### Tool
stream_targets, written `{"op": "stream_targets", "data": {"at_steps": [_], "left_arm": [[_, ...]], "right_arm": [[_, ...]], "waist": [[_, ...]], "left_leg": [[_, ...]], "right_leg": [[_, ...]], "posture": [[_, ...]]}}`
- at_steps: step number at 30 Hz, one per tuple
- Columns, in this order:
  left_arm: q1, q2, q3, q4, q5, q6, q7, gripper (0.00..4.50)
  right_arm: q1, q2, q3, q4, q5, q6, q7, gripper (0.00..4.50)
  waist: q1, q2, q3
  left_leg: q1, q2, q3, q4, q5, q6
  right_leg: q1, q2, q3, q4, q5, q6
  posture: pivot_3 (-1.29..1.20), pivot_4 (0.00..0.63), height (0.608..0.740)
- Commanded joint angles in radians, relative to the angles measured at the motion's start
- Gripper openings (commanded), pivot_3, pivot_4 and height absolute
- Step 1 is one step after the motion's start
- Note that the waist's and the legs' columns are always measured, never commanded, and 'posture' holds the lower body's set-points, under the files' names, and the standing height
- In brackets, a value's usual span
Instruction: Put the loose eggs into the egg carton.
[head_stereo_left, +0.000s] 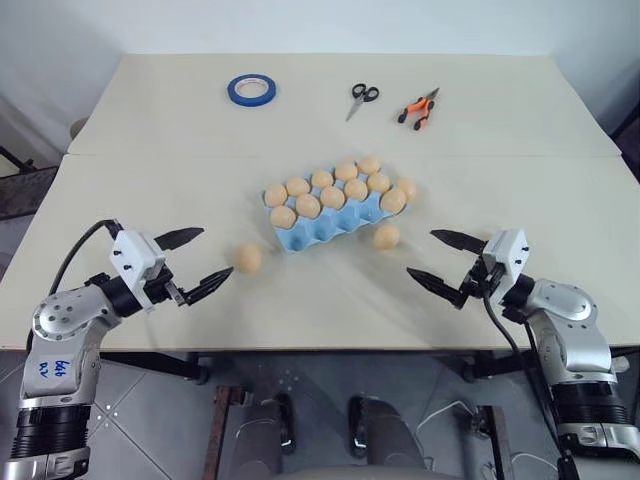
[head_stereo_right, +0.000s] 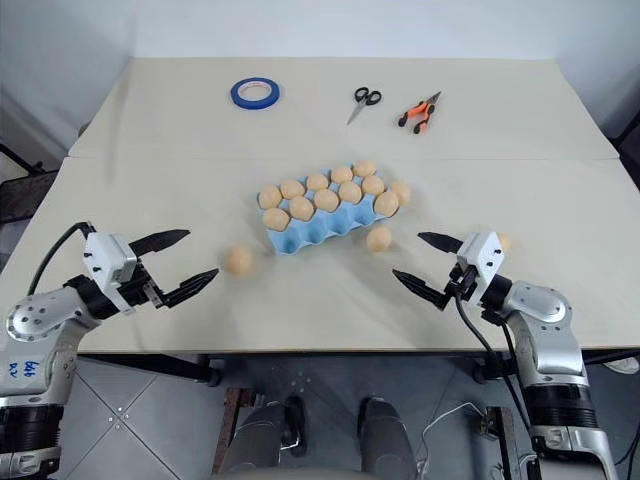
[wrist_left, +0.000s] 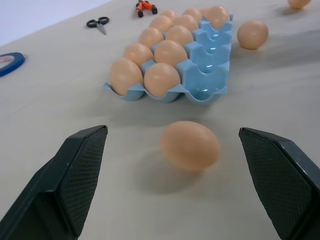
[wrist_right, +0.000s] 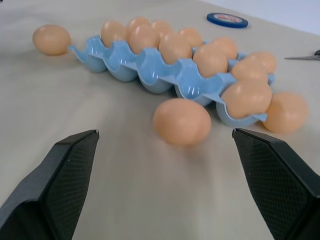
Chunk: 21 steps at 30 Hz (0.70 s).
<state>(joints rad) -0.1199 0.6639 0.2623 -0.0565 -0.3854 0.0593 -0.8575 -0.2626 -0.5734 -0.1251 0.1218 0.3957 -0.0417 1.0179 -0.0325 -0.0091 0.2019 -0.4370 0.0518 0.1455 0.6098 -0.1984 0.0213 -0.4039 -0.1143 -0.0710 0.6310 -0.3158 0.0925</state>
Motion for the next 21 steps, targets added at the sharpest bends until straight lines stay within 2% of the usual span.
{"op": "stream_targets", "data": {"at_steps": [1,6,10,16,18,21], "left_arm": [[0.009,0.008,0.012,-0.026,-0.005,0.016,0.011,4.49],[0.019,0.009,-0.012,-0.049,-0.016,0.018,-0.028,4.49],[0.003,-0.002,-0.080,-0.073,0.001,0.004,-0.070,4.49],[-0.049,-0.033,-0.190,-0.089,-0.007,0.003,-0.140,4.49],[-0.101,-0.062,-0.250,-0.067,-0.015,-0.003,-0.189,4.49],[-0.158,-0.089,-0.301,-0.035,-0.011,-0.013,-0.237,4.49]], "right_arm": [[-0.007,0.005,-0.023,-0.042,0.016,-0.006,-0.020,4.50],[0.032,0.009,-0.080,-0.079,0.032,0.004,-0.100,4.50],[0.119,-0.011,-0.207,-0.150,0.068,0.035,-0.199,4.50],[0.289,-0.028,-0.388,-0.234,0.089,0.048,-0.275,4.50],[0.396,-0.010,-0.487,-0.249,0.093,0.031,-0.304,4.50],[0.498,0.021,-0.545,-0.245,0.088,0.006,-0.324,4.50]], "waist": [[0.001,0.000,0.000],[0.003,0.000,0.000],[0.011,0.000,0.000],[0.007,-0.001,0.000],[0.008,0.000,-0.001],[0.011,0.001,-0.002]], "left_leg": [[0.000,0.000,0.000,0.000,0.000,0.000],[-0.001,0.000,0.000,0.000,0.000,0.000],[-0.002,-0.001,0.000,0.000,-0.001,0.001],[-0.002,-0.001,0.002,0.000,-0.002,0.003],[-0.001,-0.001,0.002,0.000,-0.002,0.003],[-0.001,-0.001,0.002,0.000,-0.002,0.003]], "right_leg": [[0.000,0.000,0.000,0.000,0.000,0.000],[0.000,0.000,0.001,-0.002,0.002,0.000],[-0.001,-0.001,0.002,-0.003,0.002,0.000],[0.000,-0.001,0.004,-0.005,0.003,0.002],[0.000,-0.001,0.004,-0.004,0.003,0.002],[0.001,0.000,0.003,-0.005,0.003,0.002]], "posture": [[0.00,0.150,0.740],[0.00,0.150,0.740],[0.00,0.150,0.740],[0.00,0.150,0.740],[0.00,0.150,0.740],[0.00,0.150,0.740]]}}
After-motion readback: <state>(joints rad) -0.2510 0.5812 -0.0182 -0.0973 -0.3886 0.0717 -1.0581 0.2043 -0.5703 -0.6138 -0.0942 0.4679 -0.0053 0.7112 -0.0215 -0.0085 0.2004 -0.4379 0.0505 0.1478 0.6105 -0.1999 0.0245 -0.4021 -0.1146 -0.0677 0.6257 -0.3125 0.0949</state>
